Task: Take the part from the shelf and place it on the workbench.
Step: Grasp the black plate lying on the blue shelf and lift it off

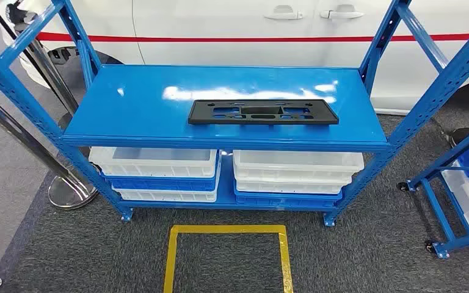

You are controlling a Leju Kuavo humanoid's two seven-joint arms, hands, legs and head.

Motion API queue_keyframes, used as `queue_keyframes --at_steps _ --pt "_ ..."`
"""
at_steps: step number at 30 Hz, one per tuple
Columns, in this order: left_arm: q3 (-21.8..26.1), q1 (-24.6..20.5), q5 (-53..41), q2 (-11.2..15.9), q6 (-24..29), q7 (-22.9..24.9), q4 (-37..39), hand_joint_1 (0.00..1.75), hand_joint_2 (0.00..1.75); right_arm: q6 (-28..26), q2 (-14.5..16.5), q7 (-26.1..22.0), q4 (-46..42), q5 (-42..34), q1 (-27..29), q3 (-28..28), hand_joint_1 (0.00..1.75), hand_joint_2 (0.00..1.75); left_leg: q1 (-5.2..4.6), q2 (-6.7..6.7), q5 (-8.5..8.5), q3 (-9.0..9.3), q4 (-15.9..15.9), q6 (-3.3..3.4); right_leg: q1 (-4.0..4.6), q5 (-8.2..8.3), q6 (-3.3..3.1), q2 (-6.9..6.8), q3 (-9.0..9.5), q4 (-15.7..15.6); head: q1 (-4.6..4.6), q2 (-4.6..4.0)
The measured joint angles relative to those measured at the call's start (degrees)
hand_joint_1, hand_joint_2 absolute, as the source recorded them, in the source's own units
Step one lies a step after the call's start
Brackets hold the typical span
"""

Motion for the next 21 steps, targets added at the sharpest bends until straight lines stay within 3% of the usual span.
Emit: queue_keyframes --at_steps 2,5,6,8,9,10,11,12,13,14,16,19,21 --pt "0.0 0.0 -0.3 0.1 0.2 0.9 0.0 0.0 0.0 -0.3 0.0 -0.5 0.0 0.2 -0.8 -0.2 0.0 0.0 -0.07 -0.03 0.12 -0.12 0.0 0.32 -0.05 0.14 0.28 0.01 -0.04 -0.1 0.01 0.0" --pt "0.0 0.1 -1.2 0.7 0.8 4.3 0.0 0.0 0.0 -2.6 0.0 -2.8 -0.4 1.8 -3.4 0.0 0.0 0.0 -0.01 0.03 0.76 -0.16 -0.5 1.54 -0.32 -0.34 1.15 0.09 -0.45 0.6 0.02 0.0" --pt "0.0 0.1 -1.5 0.9 0.8 5.2 0.0 0.0 0.0 -3.2 0.0 -3.5 -0.6 2.3 -4.4 0.3 0.0 0.0 0.1 0.11 1.01 -0.15 -0.7 1.93 -0.39 -1.56 1.39 0.11 -1.24 2.4 0.02 0.0" --pt "0.0 0.0 -1.7 1.3 0.9 5.9 0.0 0.0 0.0 -3.5 0.0 -4.0 -0.8 2.7 -5.9 0.8 0.0 0.0 0.13 0.23 1.25 -0.33 -0.8 2.37 -0.47 -5.33 1.74 0.13 -4.31 9.2 0.03 0.0" --pt "0.0 0.0 -1.8 1.4 1.0 6.1 0.0 0.0 0.0 -3.5 0.0 -4.0 -0.9 2.8 -6.4 0.9 0.0 0.44 0.09 0.22 1.29 -0.41 -0.8 2.46 -0.5 -6.79 1.86 0.13 -5.94 12.8 0.02 0.0" --pt "0.0 0.0 -1.8 1.5 1.1 6.2 0.0 0.0 0.0 -3.5 0.0 -4.1 -1.0 2.8 -6.7 1.0 0.0 0.44 0.05 0.14 1.31 -0.42 -0.8 2.49 -0.5 -7.33 1.92 0.13 -6.98 15.2 0.03 0.0" --pt "0.0 0.1 -1.8 1.6 1.2 6.3 0.0 0.0 0.0 -3.5 0.0 -4.3 -1.0 2.8 -6.8 1.1 0.0 0.87 0.03 0.01 1.3 -0.38 -0.8 2.49 -0.5 -6.66 1.89 0.13 -7.05 15.4 0.03 0.0" --pt "0.0 0.1 -1.8 1.6 1.2 6.5 0.0 0.0 0.0 -3.5 0.0 -4.6 -1.1 2.9 -6.9 1.2 0.0 1.31 0.03 -0.14 1.28 -0.27 -0.7 2.46 -0.49 -4.99 1.78 0.13 -6.08 13.3 0.03 0.0" --pt "0.0 0.1 -1.9 1.6 1.1 6.8 0.0 0.0 0.0 -3.7 0.0 -5.2 -1.1 3.0 -7.0 1.3 0.0 1.31 0.02 -0.26 1.24 -0.14 -0.7 2.39 -0.45 -2.78 1.56 0.14 -4.41 9.8 0.03 0.0" --pt "0.0 0.2 -2.1 1.6 0.9 7.2 0.0 0.0 0.0 -3.9 0.0 -6.6 -1.3 3.5 -7.3 1.5 0.0 1.75 0.0 -0.33 1.18 -0.07 -0.7 2.27 -0.37 -1.01 1.26 0.19 -2.56 5.9 0.03 0.0" --pt "-0.1 0.1 -2.7 1.8 -0.3 7.8 0.0 0.0 0.0 -4.8 0.2 -10.4 -1.7 5.6 -8.7 2.8 0.0 1.75 -0.14 -0.25 1.13 -0.27 -0.6 1.73 -0.02 0.59 0.71 0.32 -0.47 0.7 0.02 0.0" --pt "-0.5 -0.1 -3.8 2.2 -3.2 6.7 0.0 0.0 0.0 -9.3 1.3 -15.1 -3.7 10.9 -12.7 7.8 0.0 1.75 -0.21 0.07 1.3 -0.67 -0.7 0.63 0.1 0.78 -0.01 0.58 -0.66 -0.4 0.01 0.0" --pt "-1.0 -0.5 -4.6 2.3 -4.9 5.6 0.0 0.0 0.0 -13.7 2.8 -16.1 -6.2 14.4 -15.9 13.3 0.0 1.75 -0.15 0.11 0.07 -1.44 1.1 0.01 -0.17 1.15 -0.78 0.65 -0.62 -0.8 0.01 0.0"
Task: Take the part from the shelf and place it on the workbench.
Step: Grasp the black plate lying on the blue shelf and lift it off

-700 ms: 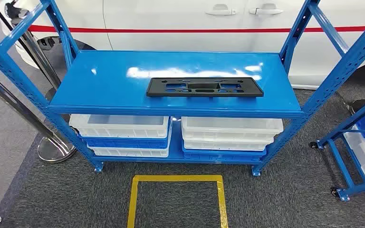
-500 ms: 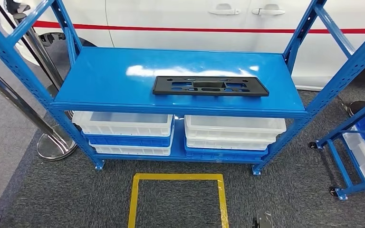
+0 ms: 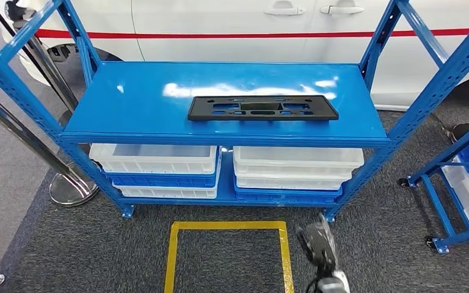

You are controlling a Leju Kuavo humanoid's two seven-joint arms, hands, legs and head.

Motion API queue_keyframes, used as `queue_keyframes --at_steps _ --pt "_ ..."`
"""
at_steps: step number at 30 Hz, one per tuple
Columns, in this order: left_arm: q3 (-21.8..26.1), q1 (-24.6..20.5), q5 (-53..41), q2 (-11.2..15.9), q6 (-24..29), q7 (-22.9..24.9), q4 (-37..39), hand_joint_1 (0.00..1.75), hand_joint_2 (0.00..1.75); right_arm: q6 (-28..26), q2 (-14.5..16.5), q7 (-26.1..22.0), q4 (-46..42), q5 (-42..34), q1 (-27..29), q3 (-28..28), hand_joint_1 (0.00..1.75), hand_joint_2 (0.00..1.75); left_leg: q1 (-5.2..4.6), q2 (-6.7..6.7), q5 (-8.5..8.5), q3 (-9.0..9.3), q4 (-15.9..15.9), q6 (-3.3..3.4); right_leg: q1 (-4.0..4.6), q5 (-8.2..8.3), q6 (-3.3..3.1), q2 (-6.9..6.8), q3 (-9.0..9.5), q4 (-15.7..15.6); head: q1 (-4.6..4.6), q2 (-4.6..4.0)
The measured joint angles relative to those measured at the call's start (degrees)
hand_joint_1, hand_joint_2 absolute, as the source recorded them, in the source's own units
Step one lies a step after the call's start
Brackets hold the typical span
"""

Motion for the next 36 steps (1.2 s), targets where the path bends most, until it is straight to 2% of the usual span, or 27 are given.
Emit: queue_keyframes --at_steps 1,3,4,5,6,8,9,10,11,13,15,16,18,19,20,21,22,23,25,26,30,32,34,35,36 --pt "-0.3 -0.3 -0.4 0.0 -0.7 -0.3 0.0 0.0 0.0 -2.2 0.9 0.0 -1.6 1.3 -1.6 3.3 0.0 1.75 0.04 -0.01 -1.47 -1.17 2.5 -0.24 -0.11 0.14 -0.37 -0.02 0.04 -0.2 -0.01 0.0" --pt "-1.0 -1.2 -1.3 0.0 -1.9 -0.3 0.0 0.0 0.0 -6.6 2.7 1.2 -5.1 3.6 -4.1 11.0 0.0 1.75 0.09 -0.03 -4.85 -4.67 10.0 -0.59 0.04 0.17 -0.78 -0.14 -0.09 -0.1 -0.01 0.0" --pt "-1.4 -1.6 -1.7 -0.1 -2.3 -0.1 0.0 0.0 0.0 -8.6 3.4 2.4 -6.8 4.6 -5.0 15.4 0.0 1.75 0.11 -0.03 -5.73 -6.16 13.0 -0.73 0.11 0.16 -0.84 -0.2 -0.16 0.0 -0.01 0.0" --pt "-1.7 -2.0 -2.1 -0.1 -2.6 0.1 0.0 0.0 0.0 -10.4 3.8 4.0 -8.5 5.5 -5.8 19.9 0.0 1.75 0.12 -0.02 -5.56 -6.82 14.3 -0.81 0.17 0.14 -0.87 -0.25 -0.2 0.2 -0.01 0.0" --pt "-2.1 -2.4 -2.4 -0.2 -2.8 0.4 0.1 0.0 0.0 -11.8 4.1 5.8 -10.1 6.3 -6.4 24.4 0.0 1.75 0.14 -0.02 -4.25 -6.39 13.2 -0.8 0.2 0.11 -0.88 -0.28 -0.22 0.3 -0.01 0.0" --pt "-2.8 -3.3 -3.0 -0.2 -3.1 0.8 0.1 0.0 0.0 -14.5 4.5 9.4 -13.1 8.0 -7.4 32.9 0.0 1.75 0.12 0.04 -0.13 -3.26 6.2 -0.48 0.24 -0.01 -0.79 -0.27 -0.22 0.5 0.0 0.0" --pt "-3.1 -3.7 -3.2 -0.2 -3.2 0.9 0.1 0.0 0.0 -15.8 4.5 11.1 -14.4 9.1 -7.9 36.7 0.0 1.75 0.02 0.06 1.31 -1.6 2.6 -0.26 0.37 -0.07 -0.66 -0.26 -0.36 0.7 0.0 0.0" --pt "-3.3 -4.1 -3.5 -0.2 -3.3 1.0 0.1 0.0 0.0 -17.2 4.6 12.8 -15.8 10.8 -8.2 40.1 0.0 1.75 -0.08 0.09 2.01 -0.59 0.1 -0.03 0.48 -0.05 -0.45 -0.25 -0.59 0.9 0.01 0.0" --pt "-3.6 -4.5 -3.7 -0.2 -3.3 1.0 0.1 0.0 0.0 -18.2 4.5 14.6 -17.3 13.2 -8.4 43.4 0.0 1.75 -0.2 0.08 2.03 -0.24 -1.0 0.18 0.57 0.02 -0.23 -0.25 -0.84 0.9 0.01 0.0" --pt "-4.1 -4.9 -4.3 -0.2 -3.5 1.0 0.1 0.0 0.0 -19.1 4.4 18.1 -20.9 20.4 -8.2 48.6 0.0 1.75 -0.19 -0.01 2.06 -0.26 -1.5 0.61 0.67 0.19 0.33 -0.26 -1.1 0.8 0.01 0.0" --pt "-4.7 -5.3 -5.0 -0.2 -3.8 1.0 0.1 0.0 0.0 -19.3 4.2 21.7 -24.9 29.6 -8.0 52.2 0.0 1.75 0.12 0.0 2.44 -0.1 -2.1 1.26 0.63 -0.72 0.93 -0.24 -1.6 2.0 0.03 0.0" --pt "-5.1 -5.6 -5.3 -0.3 -3.9 1.0 0.1 0.0 0.0 -19.4 4.0 23.4 -26.7 33.3 -8.1 53.6 0.0 1.75 0.31 0.03 2.6 -0.02 -2.3 1.58 0.58 -1.97 1.22 -0.23 -2.54 4.0 0.04 0.0" --pt "-5.8 -6.2 -5.8 -0.3 -4.0 1.0 0.1 0.0 0.0 -19.4 3.5 25.9 -29.3 37.3 -8.0 55.8 0.0 1.75 0.36 0.05 2.66 -0.06 -2.4 1.86 0.33 -5.39 1.66 -0.23 -5.96 11.0 0.05 0.0" --pt "-6.0 -6.4 -5.9 -0.3 -4.0 1.0 0.1 0.0 0.0 -19.4 3.2 26.7 -30.2 38.3 -7.9 56.6 0.0 1.75 0.36 0.04 2.64 -0.07 -2.4 1.86 0.27 -6.56 1.81 -0.23 -7.77 14.4 0.05 0.0" --pt "-6.2 -6.5 -6.0 -0.3 -4.1 1.1 0.1 0.0 0.0 -19.4 3.0 27.1 -31.0 38.9 -7.8 57.3 0.0 1.75 0.36 0.03 2.6 -0.04 -2.4 1.85 0.23 -6.68 1.88 -0.24 -8.92 16.3 0.04 0.0" --pt "-6.4 -6.5 -6.1 -0.3 -4.1 1.1 0.1 0.0 0.0 -19.4 2.7 27.3 -31.7 39.2 -7.8 57.8 0.0 1.75 0.36 0.01 2.53 0.02 -2.3 1.81 0.23 -5.64 1.87 -0.24 -9.02 16.1 0.05 0.0" --pt "-6.5 -6.6 -6.2 -0.3 -4.1 1.2 0.1 0.0 0.0 -19.4 2.6 27.6 -32.3 39.5 -7.7 58.2 0.0 1.75 0.36 -0.01 2.43 0.12 -2.2 1.73 0.23 -3.64 1.77 -0.24 -7.97 13.5 0.04 0.0" --pt "-6.7 -6.6 -6.2 -0.4 -4.1 1.2 0.1 0.0 0.0 -19.4 2.4 28.0 -33.1 39.8 -7.7 58.6 0.0 1.75 0.36 -0.03 2.3 0.22 -2.2 1.6 0.24 -1.31 1.59 -0.23 -6.13 9.5 0.05 0.0" --pt "-7.1 -6.9 -6.6 -0.5 -4.2 1.2 0.1 0.0 0.0 -19.4 2.3 29.2 -34.4 40.8 -7.8 59.1 0.0 1.75 0.16 -0.09 2.04 0.22 -2.0 1.2 0.46 1.18 1.12 -0.19 -2.97 2.7 0.04 0.0" --pt "-7.4 -7.0 -6.8 -0.6 -4.3 1.1 0.1 0.0 0.0 -19.4 2.2 30.1 -35.0 41.4 -7.8 59.4 0.0 1.75 0.07 -0.11 1.97 0.15 -2.0 0.94 0.58 1.38 0.89 -0.17 -2.33 1.1 0.04 0.0" --pt "-8.2 -7.2 -7.4 -0.7 -4.6 1.1 0.1 0.0 0.0 -19.4 1.8 32.8 -36.4 41.9 -8.1 60.1 0.0 1.75 0.16 -0.08 1.27 -0.06 -1.4 -0.32 0.56 1.2 -0.46 -0.14 -1.89 0.2 0.02 0.0" --pt "-8.5 -7.3 -7.4 -0.7 -4.7 1.1 0.1 0.0 0.0 -19.4 1.7 33.5 -36.8 41.6 -8.4 60.1 0.0 1.75 0.25 -0.04 -1.18 -2.28 3.3 -0.76 0.37 1.15 -1.15 -0.22 -1.4 -0.2 0.0 0.0" --pt "-8.6 -7.2 -7.5 -0.8 -4.7 1.0 0.1 0.0 0.0 -19.4 1.7 33.9 -36.8 41.4 -8.6 60.1 0.0 1.75 0.27 -0.03 -4.21 -6.49 11.2 -1.0 0.51 0.87 -1.54 -0.25 -1.23 -0.1 0.0 0.0" --pt "-8.7 -7.1 -7.5 -0.8 -4.7 1.0 0.1 0.0 0.0 -19.4 1.6 34.0 -36.8 41.2 -8.6 60.1 0.0 1.75 0.29 -0.03 -4.72 -8.27 14.1 -1.03 0.61 0.68 -1.63 -0.22 -1.15 0.0 0.01 0.0" --pt "-8.8 -7.1 -7.5 -0.8 -4.7 1.0 0.1 0.0 0.0 -19.4 1.5 34.0 -36.8 41.0 -8.5 60.1 0.0 1.75 0.28 -0.03 -4.15 -9.11 14.9 -0.95 0.71 0.43 -1.66 -0.18 -1.01 0.1 0.01 0.0"
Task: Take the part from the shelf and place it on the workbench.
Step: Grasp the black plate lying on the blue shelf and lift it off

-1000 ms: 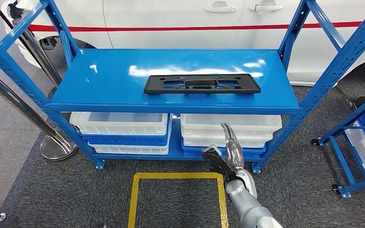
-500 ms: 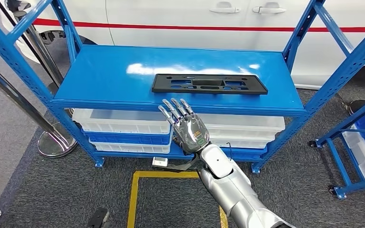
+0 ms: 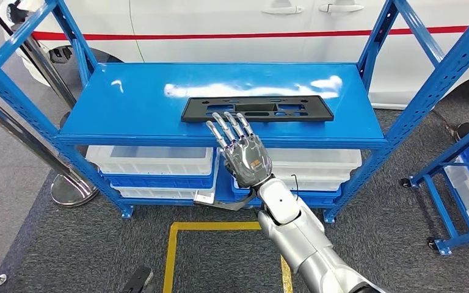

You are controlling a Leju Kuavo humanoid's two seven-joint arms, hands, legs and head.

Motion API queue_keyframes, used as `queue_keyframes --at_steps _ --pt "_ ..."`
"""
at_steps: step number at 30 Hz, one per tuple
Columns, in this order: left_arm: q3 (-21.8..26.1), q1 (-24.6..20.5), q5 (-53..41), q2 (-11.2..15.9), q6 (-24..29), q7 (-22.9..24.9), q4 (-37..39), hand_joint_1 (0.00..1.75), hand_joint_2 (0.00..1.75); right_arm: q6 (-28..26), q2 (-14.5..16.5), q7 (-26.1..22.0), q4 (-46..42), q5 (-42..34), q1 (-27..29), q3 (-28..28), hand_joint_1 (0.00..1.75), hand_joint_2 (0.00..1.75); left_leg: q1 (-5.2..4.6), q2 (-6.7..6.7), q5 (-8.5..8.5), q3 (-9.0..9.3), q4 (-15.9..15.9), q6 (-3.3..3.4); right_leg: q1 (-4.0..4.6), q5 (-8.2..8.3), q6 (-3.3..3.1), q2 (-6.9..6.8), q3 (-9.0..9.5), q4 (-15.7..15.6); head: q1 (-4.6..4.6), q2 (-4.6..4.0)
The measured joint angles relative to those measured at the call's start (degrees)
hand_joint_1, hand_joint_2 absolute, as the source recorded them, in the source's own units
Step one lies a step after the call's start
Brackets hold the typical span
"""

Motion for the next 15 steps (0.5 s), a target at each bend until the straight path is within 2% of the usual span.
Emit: queue_keyframes --at_steps 1,3,4,5,6,8,10,12,14,15 --pt "-0.1 0.0 0.0 0.0 0.0 0.0 0.0 0.0 0.0 0.0 -0.1 0.0 0.0 -0.3 0.0 0.0 0.0 1.75 -0.02 0.0 1.52 0.2 -1.2 0.18 0.1 -0.27 0.01 0.04 0.24 0.1 0.0 0.0" --pt "-0.2 0.0 0.0 0.0 0.0 -0.1 0.0 0.0 0.0 0.1 -0.2 0.0 0.1 -1.2 -0.1 0.0 0.0 1.75 -0.2 0.02 6.04 3.41 -8.9 0.96 0.25 -0.9 0.17 0.07 1.07 0.2 0.01 0.0" --pt "-0.2 0.0 0.0 0.0 0.0 -0.2 0.0 0.0 0.0 0.1 -0.3 0.0 0.4 -1.6 -0.2 0.0 0.0 1.75 -0.4 0.05 7.4 5.16 -12.6 1.4 0.37 -1.2 0.36 0.05 1.38 0.2 0.02 0.0" --pt "-0.2 0.0 0.0 0.0 0.0 -0.2 0.0 0.0 0.0 0.1 -0.3 0.0 0.7 -1.9 -0.4 0.0 0.0 1.75 -0.62 0.07 8.12 6.41 -15.3 1.77 0.41 -1.4 0.63 0.02 1.57 0.1 0.02 0.0" --pt "-0.2 -0.1 0.0 0.0 0.0 -0.2 0.0 0.0 0.0 0.1 -0.4 0.0 1.2 -2.1 -0.6 0.0 0.0 1.75 -0.83 0.05 8.01 6.94 -16.4 2.02 0.4 -1.5 0.92 -0.02 1.68 0.1 0.02 0.0" --pt "-0.3 0.0 0.0 0.0 0.0 -0.3 0.0 0.0 0.0 0.0 -0.5 0.0 1.9 -2.2 -0.8 0.0 0.0 1.75 -0.86 -0.09 7.76 7.43 -17.1 2.38 0.39 -1.32 1.61 -0.06 1.78 0.3 0.01 0.0" --pt "-0.3 0.0 0.0 -0.1 0.0 -0.3 0.0 0.0 0.0 0.0 -0.5 0.0 2.2 -2.2 -1.0 0.0 0.0 1.75 -0.54 -0.19 7.65 8.36 -17.8 2.9 0.35 -1.82 2.25 -0.06 1.35 1.9 0.04 0.0" --pt "-0.3 -0.1 0.0 -0.2 0.0 -0.3 0.0 0.0 0.0 0.0 -0.6 0.0 2.5 -2.2 -1.3 0.0 0.0 1.75 -0.34 -0.19 7.35 9.17 -18.1 3.37 0.07 -4.0 2.88 -0.03 -1.45 7.0 0.05 0.0" --pt "-0.4 -0.1 0.1 -0.2 0.0 -0.3 0.0 0.0 0.0 0.0 -0.8 0.3 2.9 -2.6 -1.3 0.0 0.0 1.75 -0.3 -0.22 6.79 9.71 -18.1 3.56 -0.35 -6.24 3.39 -0.03 -6.09 13.7 0.05 0.0" --pt "-0.4 0.0 0.2 -0.2 -0.1 -0.3 0.0 0.0 0.0 0.0 -1.0 1.0 3.2 -3.1 -1.2 0.1 0.0 1.75 -0.28 -0.27 6.44 10.09 -18.1 3.52 -0.58 -6.32 3.57 -0.04 -7.78 15.4 0.05 0.0"
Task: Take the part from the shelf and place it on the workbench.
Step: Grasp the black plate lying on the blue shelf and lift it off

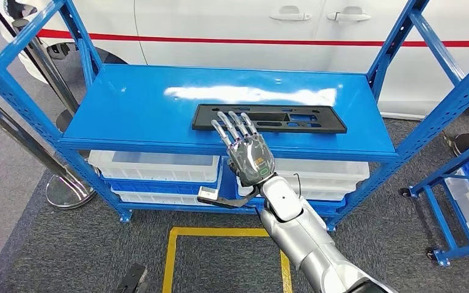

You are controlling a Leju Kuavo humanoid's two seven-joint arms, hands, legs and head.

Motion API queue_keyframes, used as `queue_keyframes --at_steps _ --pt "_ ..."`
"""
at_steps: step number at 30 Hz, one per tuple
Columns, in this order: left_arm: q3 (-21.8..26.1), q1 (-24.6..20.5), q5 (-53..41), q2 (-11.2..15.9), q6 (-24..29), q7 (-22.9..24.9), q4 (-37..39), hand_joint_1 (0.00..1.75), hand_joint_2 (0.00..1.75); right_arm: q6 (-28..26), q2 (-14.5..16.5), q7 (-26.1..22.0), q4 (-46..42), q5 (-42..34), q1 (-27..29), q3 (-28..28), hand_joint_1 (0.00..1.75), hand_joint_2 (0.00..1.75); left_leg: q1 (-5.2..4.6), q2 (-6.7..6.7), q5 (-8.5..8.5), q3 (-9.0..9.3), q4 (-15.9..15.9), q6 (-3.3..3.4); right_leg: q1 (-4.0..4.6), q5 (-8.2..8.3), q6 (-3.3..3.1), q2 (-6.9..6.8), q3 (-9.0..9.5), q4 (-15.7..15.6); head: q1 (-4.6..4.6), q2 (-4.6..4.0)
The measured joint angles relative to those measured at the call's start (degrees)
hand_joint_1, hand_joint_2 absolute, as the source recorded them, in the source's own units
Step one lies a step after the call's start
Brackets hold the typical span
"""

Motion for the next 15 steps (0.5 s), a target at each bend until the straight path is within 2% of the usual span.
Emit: queue_keyframes --at_steps 1,2,4,6,8,10,12,14,15 --pt "-0.1 0.1 0.1 0.0 0.0 0.0 0.0 0.0 0.0 0.0 -0.2 0.8 0.3 -0.7 0.0 0.3 0.0 1.75 0.03 -0.06 -0.4 0.49 0.0 -0.09 -0.2 1.01 0.11 -0.01 -0.73 -0.3 0.01 0.0" --pt "-0.3 0.2 0.3 0.0 0.0 0.0 0.0 0.0 0.0 0.0 -0.4 1.7 0.7 -1.3 0.0 0.7 0.0 1.75 0.06 -0.12 -0.85 1.09 0.0 -0.23 -0.35 3.05 0.18 -0.03 -0.39 -2.7 0.01 0.0" --pt "-0.6 0.2 0.4 -0.1 -0.1 0.0 0.0 0.0 0.0 0.0 -0.9 2.4 1.6 -1.8 -0.3 1.6 0.0 1.75 0.06 -0.18 -1.89 2.31 0.1 -0.66 -0.36 8.2 0.07 -0.05 1.96 -10.4 -0.01 0.0" --pt "-0.8 0.1 0.5 -0.2 -0.1 -0.2 0.1 0.0 0.0 0.0 -1.0 2.2 2.7 -1.6 -0.4 2.1 0.0 1.75 -0.01 -0.19 -2.77 2.79 0.1 -1.37 -0.04 10.3 -0.57 -0.03 3.44 -15.0 -0.01 0.0" --pt "-0.9 0.0 0.5 -0.2 -0.1 -0.3 0.1 0.0 0.0 0.0 -1.1 1.9 4.2 -1.3 -0.5 2.3 0.0 1.75 -0.02 -0.16 -2.98 2.99 0.4 -2.1 0.16 9.83 -1.48 0.1 3.87 -15.6 -0.01 0.0" --pt "-1.1 -0.1 0.4 -0.2 -0.1 -0.4 0.1 0.0 0.0 0.0 -1.1 1.7 6.1 -1.1 -0.9 2.3 0.0 1.75 0.12 -0.08 -2.88 2.41 2.7 -2.52 0.04 9.5 -2.32 0.16 4.93 -15.9 -0.02 0.0" --pt "-1.2 -0.2 0.4 -0.2 -0.1 -0.3 0.1 0.0 0.0 0.0 -1.1 1.7 7.9 -1.0 -1.5 2.3 0.0 1.75 0.25 -0.04 -4.13 -0.7 8.4 -2.89 -0.06 8.88 -3.0 0.05 6.09 -16.1 -0.03 0.0" --pt "-1.2 -0.2 0.4 -0.2 -0.1 -0.3 0.1 0.0 0.0 0.0 -1.1 1.7 9.6 -1.0 -1.6 2.3 0.0 1.75 0.28 -0.04 -7.19 -5.24 14.9 -3.29 0.02 8.18 -3.34 0.03 6.84 -16.1 -0.03 0.0" --pt "-1.2 -0.1 0.5 -0.2 0.0 -0.2 0.1 0.0 0.0 0.0 -1.2 1.7 10.2 -1.1 -1.6 2.3 0.0 1.75 0.29 -0.03 -8.16 -6.95 16.6 -3.41 0.07 7.81 -3.38 0.11 7.17 -16.0 -0.03 0.0"
